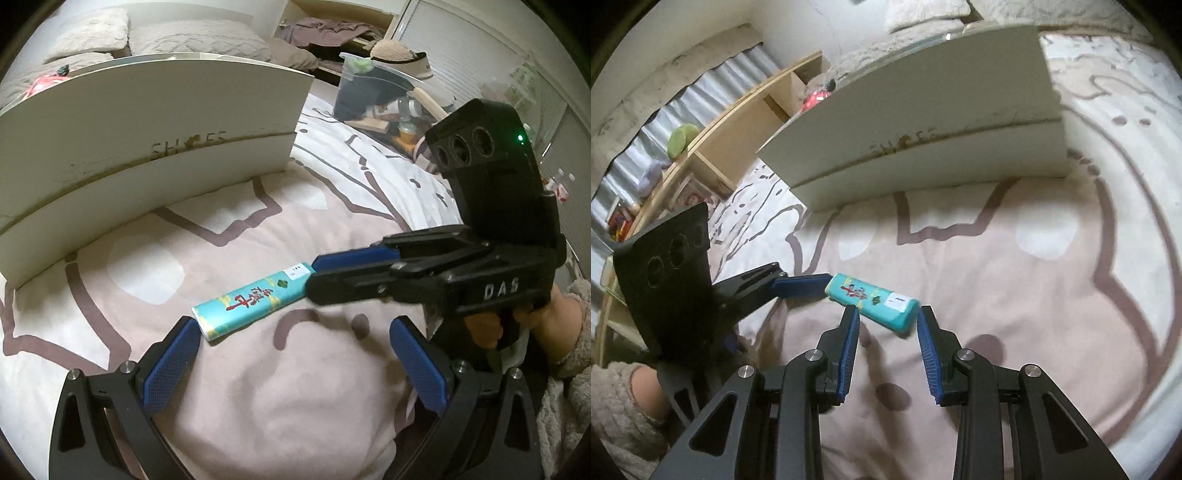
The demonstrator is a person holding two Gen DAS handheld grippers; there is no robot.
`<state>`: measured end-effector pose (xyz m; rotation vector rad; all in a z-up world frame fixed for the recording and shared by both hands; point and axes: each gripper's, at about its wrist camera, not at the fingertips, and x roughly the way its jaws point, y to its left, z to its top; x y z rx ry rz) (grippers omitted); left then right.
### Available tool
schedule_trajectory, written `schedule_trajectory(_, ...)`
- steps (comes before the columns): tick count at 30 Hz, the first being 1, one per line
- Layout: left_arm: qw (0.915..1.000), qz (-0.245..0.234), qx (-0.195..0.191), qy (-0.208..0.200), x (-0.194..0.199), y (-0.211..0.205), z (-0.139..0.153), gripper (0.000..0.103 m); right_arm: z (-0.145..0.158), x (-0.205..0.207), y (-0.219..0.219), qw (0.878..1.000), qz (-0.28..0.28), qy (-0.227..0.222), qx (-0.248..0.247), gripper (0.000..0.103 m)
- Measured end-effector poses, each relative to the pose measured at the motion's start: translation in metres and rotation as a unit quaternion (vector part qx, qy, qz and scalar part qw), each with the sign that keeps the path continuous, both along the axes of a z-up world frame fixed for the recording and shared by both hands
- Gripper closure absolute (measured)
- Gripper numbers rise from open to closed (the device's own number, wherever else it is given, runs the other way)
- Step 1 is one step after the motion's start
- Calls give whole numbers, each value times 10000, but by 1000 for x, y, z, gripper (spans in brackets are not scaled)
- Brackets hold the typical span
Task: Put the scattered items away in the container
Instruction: 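Reposition the right tool around the teal lighter, turning it lengthwise between the fingers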
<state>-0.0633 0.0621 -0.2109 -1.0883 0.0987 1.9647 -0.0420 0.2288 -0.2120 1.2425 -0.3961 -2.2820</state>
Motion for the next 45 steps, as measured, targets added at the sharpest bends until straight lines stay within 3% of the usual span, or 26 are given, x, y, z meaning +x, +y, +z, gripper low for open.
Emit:
schedule_trajectory(4, 9997, 186, -131, 14, 6, -18, 2, 0, 9, 0, -1, 9963, 253, 443, 689, 70)
schedule_trajectory(9, 9971, 505, -533, 178, -1, -25, 1, 0, 12, -11, -11, 9901, 700, 625, 1047, 70)
schedule_trajectory(14, 9913, 853, -933, 373, -10, -37, -3, 0, 4, -23, -22, 9896, 876, 536, 1010, 70)
schedule_trajectory(19, 9870, 1217, -1015, 283, -22, -52, -8, 0, -2, -15, -35, 9884, 1147, 413, 903, 70)
schedule_trajectory(27, 9814, 1225, -1348, 609, -23, -42, -12, 0, -1, 7, -47, 9848, 1470, 343, 856, 70)
schedule_trajectory(37, 9815, 1290, -1302, 554, -23, -41, -9, 0, -2, 12, -55, 9828, 1284, 566, 1199, 70)
schedule_trajectory(45, 9793, 1522, -1254, 467, -21, -52, -1, 0, -3, 6, -77, 9767, 915, 788, 1774, 70)
